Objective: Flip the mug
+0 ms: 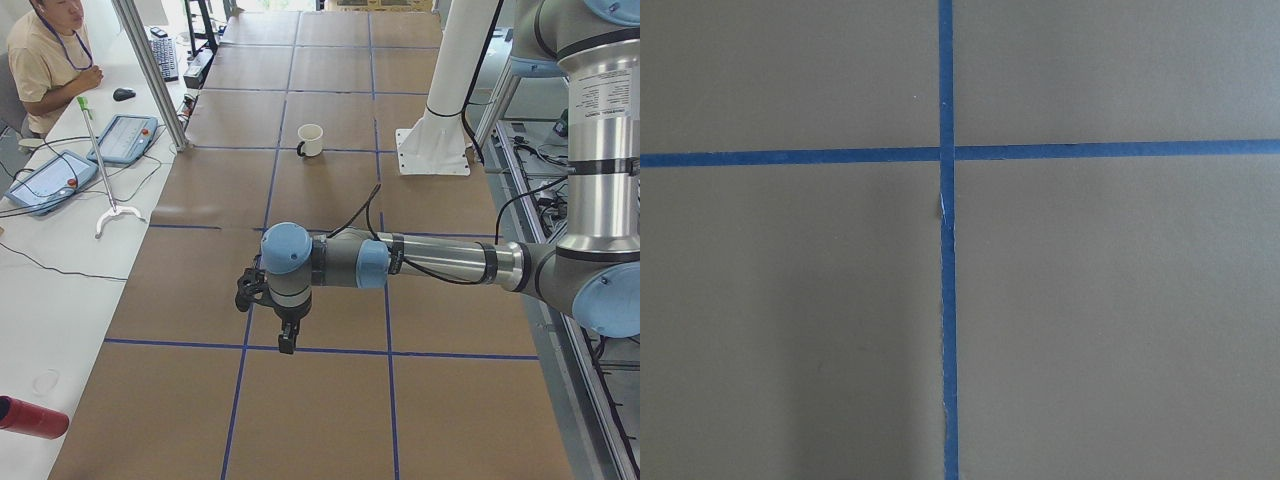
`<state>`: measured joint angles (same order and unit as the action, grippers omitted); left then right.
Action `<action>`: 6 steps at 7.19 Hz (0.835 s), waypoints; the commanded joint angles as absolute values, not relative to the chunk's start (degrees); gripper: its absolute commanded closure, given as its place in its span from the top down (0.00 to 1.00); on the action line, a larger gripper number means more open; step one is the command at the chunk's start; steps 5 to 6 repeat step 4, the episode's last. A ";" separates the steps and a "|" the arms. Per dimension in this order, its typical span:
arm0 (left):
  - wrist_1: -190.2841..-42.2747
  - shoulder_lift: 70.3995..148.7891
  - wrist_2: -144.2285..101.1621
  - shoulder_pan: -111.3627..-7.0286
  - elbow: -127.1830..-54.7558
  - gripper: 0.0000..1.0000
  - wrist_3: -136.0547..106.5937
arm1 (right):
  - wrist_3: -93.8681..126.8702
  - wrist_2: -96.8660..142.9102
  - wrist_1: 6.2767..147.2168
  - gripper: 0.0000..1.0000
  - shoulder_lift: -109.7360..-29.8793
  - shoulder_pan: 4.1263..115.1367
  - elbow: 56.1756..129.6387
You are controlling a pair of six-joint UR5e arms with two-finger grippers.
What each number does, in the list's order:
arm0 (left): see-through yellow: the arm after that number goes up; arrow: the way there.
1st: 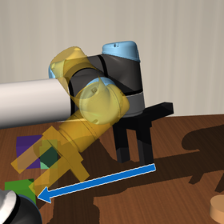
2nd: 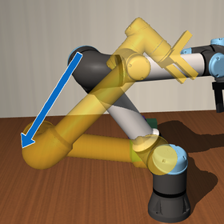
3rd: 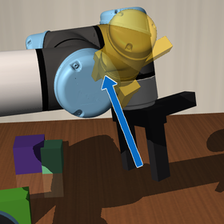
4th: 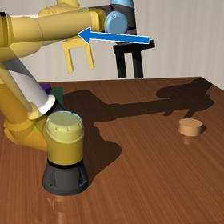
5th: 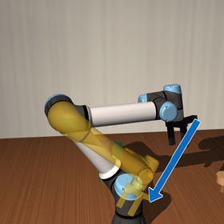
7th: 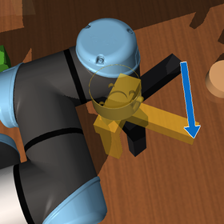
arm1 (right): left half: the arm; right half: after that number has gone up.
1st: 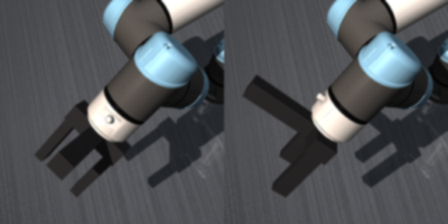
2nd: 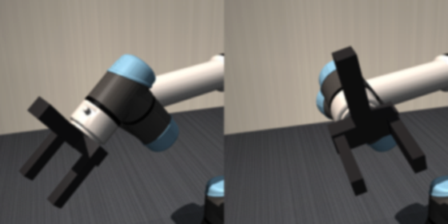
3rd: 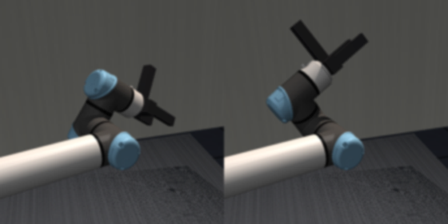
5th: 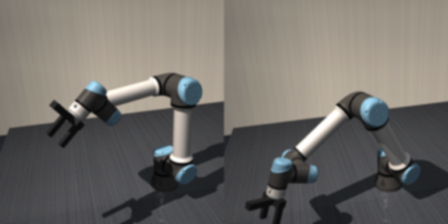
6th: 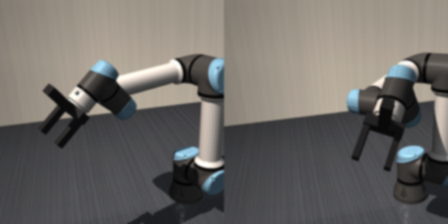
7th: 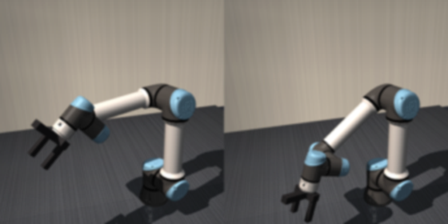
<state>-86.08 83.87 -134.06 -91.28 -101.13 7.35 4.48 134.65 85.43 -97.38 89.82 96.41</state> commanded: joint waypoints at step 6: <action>-82.27 84.46 -134.03 -91.49 -103.00 1.00 7.38 | 4.48 134.65 85.43 1.00 -97.38 89.82 96.42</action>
